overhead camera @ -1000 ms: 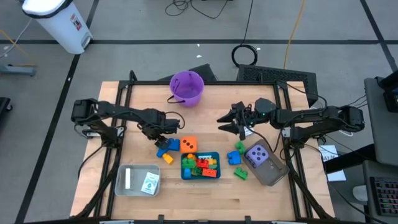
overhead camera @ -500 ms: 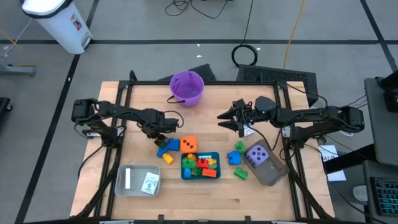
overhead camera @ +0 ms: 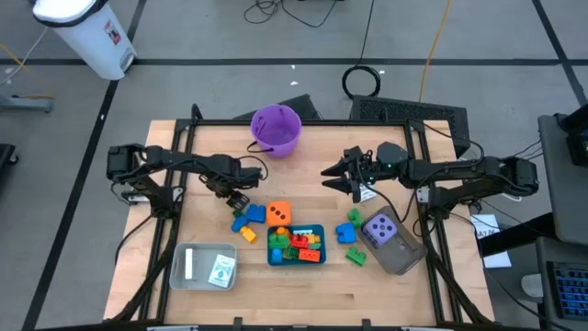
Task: Pick & Place Toys
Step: Put the green game piece into the blue bin
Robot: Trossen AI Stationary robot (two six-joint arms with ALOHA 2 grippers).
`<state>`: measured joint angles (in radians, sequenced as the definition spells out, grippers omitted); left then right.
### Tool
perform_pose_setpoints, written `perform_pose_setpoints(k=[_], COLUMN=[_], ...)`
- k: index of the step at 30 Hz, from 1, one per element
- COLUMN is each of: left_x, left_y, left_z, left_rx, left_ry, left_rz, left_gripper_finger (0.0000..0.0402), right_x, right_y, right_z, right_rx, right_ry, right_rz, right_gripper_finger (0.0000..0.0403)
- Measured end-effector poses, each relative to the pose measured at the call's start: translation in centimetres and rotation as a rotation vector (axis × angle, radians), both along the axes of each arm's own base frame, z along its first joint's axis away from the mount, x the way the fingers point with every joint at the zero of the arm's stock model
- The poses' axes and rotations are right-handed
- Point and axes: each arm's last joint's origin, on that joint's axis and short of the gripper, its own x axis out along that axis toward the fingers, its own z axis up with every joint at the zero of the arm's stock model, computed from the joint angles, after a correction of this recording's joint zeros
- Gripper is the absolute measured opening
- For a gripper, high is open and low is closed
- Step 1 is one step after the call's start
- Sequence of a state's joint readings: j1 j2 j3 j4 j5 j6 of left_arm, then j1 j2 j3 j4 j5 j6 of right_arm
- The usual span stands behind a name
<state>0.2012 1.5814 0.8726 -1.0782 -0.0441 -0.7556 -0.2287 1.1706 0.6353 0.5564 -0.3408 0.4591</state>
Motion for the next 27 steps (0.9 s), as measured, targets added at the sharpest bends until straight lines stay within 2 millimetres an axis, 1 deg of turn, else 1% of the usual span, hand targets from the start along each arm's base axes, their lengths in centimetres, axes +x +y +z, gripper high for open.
perform_pose_setpoints(k=[2, 6, 10, 16, 27], left_x=[-0.02, 0.04, 0.13, 0.46, 0.72], left_y=[0.17, 0.0, -0.45, -0.65, -0.3], left_z=[-0.01, 0.16, 0.33, 0.28, 0.19], left_rx=[-0.033, -0.155, -0.227, -0.189, -0.065], left_ry=[-0.007, -0.051, -0.069, -0.077, -0.093], left_rz=[-0.01, -0.013, 0.102, 0.253, 0.364], left_gripper_finger=[0.0246, 0.0246, 0.0246, 0.0246, 0.0246], right_x=[0.0, 0.0, 0.0, 0.0, 0.0], right_y=[0.0, 0.0, 0.0, 0.0, 0.0], right_z=[0.0, 0.0, 0.01, 0.01, 0.01], right_rx=[0.0, 0.0, 0.0, 0.0, -0.028], right_ry=[0.0, 0.0, 0.0, 0.0, -0.004], right_rz=[0.0, 0.0, 0.0, 0.0, 0.003], right_gripper_finger=[0.0196, 0.0196, 0.0196, 0.0196, 0.0196])
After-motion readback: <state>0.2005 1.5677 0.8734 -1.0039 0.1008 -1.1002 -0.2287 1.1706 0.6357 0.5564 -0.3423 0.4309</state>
